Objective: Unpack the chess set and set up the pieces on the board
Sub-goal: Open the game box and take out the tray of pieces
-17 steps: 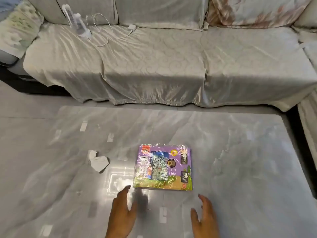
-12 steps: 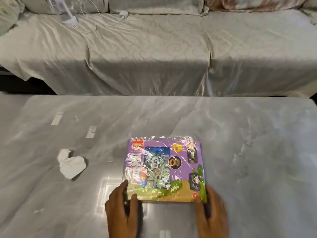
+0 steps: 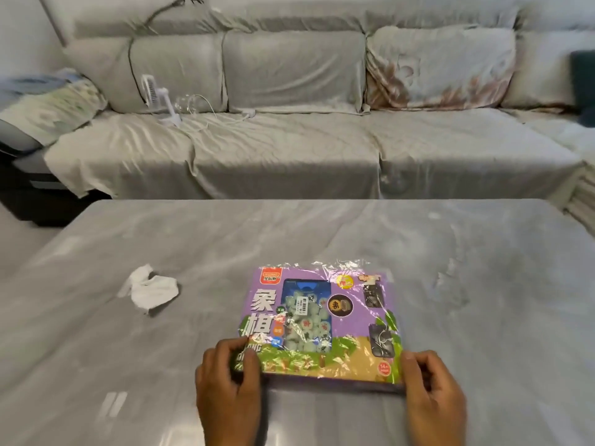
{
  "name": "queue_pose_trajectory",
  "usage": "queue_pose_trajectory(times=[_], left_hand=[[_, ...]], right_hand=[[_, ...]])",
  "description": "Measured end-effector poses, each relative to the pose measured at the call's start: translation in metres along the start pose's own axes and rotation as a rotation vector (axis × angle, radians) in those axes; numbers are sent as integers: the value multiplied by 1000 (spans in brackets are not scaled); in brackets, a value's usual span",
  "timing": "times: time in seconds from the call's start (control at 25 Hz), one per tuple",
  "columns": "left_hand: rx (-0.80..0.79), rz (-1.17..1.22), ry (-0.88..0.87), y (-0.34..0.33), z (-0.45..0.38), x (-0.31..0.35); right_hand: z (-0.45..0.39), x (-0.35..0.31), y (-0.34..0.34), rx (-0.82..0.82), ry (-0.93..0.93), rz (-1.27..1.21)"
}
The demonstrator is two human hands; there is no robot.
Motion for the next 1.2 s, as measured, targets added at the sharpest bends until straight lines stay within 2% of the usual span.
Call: queue_pose_trajectory(times=[0.24, 0.4, 0.52, 0.68, 0.8, 0.88, 0.96, 1.2], left_hand=[[-197, -33, -45, 34, 45, -7], [-347, 49, 12, 38, 49, -13], [-388, 123, 125, 36, 40, -19], [-469, 127, 190, 28, 29, -24], [-482, 146, 195, 26, 26, -26], [-467, 135, 185, 24, 26, -30], [-478, 144, 194, 17, 28, -29], [-470, 152, 216, 7, 36, -22]], right_hand=[[38, -12, 30, -243, -81, 29], [28, -20, 34, -348, -262, 39], [28, -16, 25, -455, -399, 50], [22, -10, 12, -545, -466, 84], [26, -15, -4, -633, -551, -176], [26, -19, -10, -625, -555, -387], [18, -14, -7, -590, -540, -442], [-6, 4, 13, -547, -459, -226]])
Point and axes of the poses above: each hand's wrist, its own z-axis away from the middle knuckle, its own y-axis out of the back of the hand, x = y × z, the point moved 9 cm from there along -z, towards the middle knuckle, and after that the axes turned 6 degrees about y, right-handed, at the moved point
